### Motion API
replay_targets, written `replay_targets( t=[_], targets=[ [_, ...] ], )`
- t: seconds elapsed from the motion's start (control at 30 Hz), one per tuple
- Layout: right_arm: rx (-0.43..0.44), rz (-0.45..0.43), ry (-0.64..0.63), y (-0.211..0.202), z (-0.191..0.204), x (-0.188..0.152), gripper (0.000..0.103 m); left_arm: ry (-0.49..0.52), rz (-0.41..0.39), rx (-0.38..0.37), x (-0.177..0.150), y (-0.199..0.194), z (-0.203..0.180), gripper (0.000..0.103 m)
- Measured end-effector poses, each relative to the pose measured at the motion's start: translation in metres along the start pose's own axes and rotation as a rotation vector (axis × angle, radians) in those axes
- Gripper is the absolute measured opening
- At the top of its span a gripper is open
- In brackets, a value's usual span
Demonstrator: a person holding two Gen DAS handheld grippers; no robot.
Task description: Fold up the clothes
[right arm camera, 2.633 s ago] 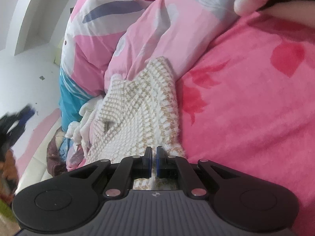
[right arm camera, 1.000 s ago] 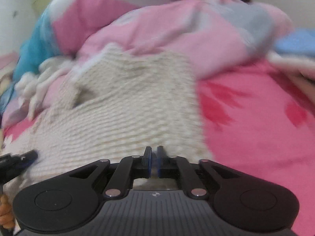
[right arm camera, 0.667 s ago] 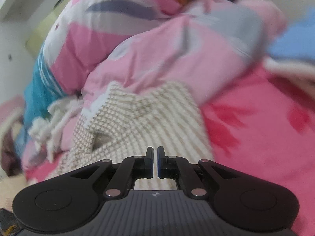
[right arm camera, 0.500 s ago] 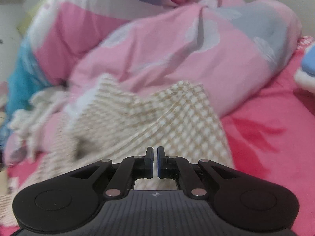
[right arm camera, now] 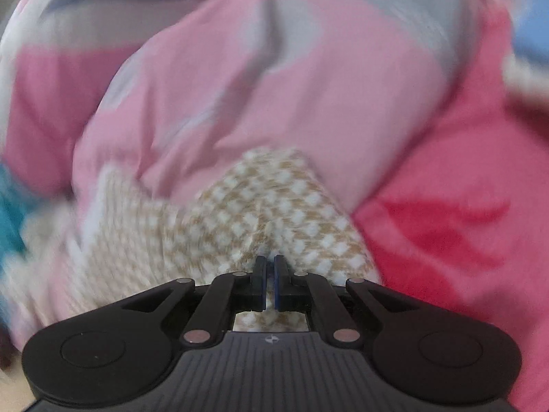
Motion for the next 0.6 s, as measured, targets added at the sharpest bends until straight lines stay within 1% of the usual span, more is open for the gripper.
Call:
replay_targets(
  t=[0.07,0.17,0.23,0.27,0.3,0.33,0.43,0.5,0.53,0.6],
  targets=[
    [0.047,0.003,0.021,-0.013,0.000,-0.001,0.003,-0.004,0.001,-0.004,0.000,0.000,0.001,0.024],
    [0.072,0.061,-0.076,-0.034,0.012,-0.018,0.003,-0.007,0.001,-0.005,0.000,0.000,0.002,0.024],
    [0.085,0.120,-0.153,-0.044,0.020,-0.037,0.008,-0.009,0.002,-0.006,0.001,0.000,0.001,0.024],
    [0.085,0.147,-0.195,-0.047,0.024,-0.048,0.014,-0.010,0.003,-0.006,0.001,0.000,0.001,0.024],
    [0.084,0.174,-0.238,-0.049,0.027,-0.058,0.017,-0.011,0.003,-0.006,0.001,0.000,0.001,0.024],
    [0.070,0.189,-0.276,-0.050,0.030,-0.067,0.017,-0.010,0.003,-0.006,0.001,0.000,0.001,0.024],
    [-0.029,0.181,-0.346,-0.033,0.023,-0.086,0.016,-0.010,0.002,-0.008,0.001,0.000,0.001,0.024],
    [-0.012,0.166,-0.317,-0.029,0.014,-0.084,0.006,-0.012,0.002,-0.011,0.001,0.000,0.002,0.024],
    [0.003,0.158,-0.296,-0.027,0.009,-0.082,0.005,-0.014,0.002,-0.012,0.001,0.000,0.002,0.024],
    [-0.004,0.141,-0.267,-0.038,0.011,-0.082,0.009,-0.016,0.002,-0.013,0.001,0.000,0.002,0.024]
  ],
)
Point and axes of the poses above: each gripper's, at about its wrist camera, not at the fingertips, and y roughly the way its jaws point, z to its left, x to its top, the point moved 4 cm from there along y, roughly the way its jaws point, and after that the axes turned 7 degrees about z, right-handed, at the moved point
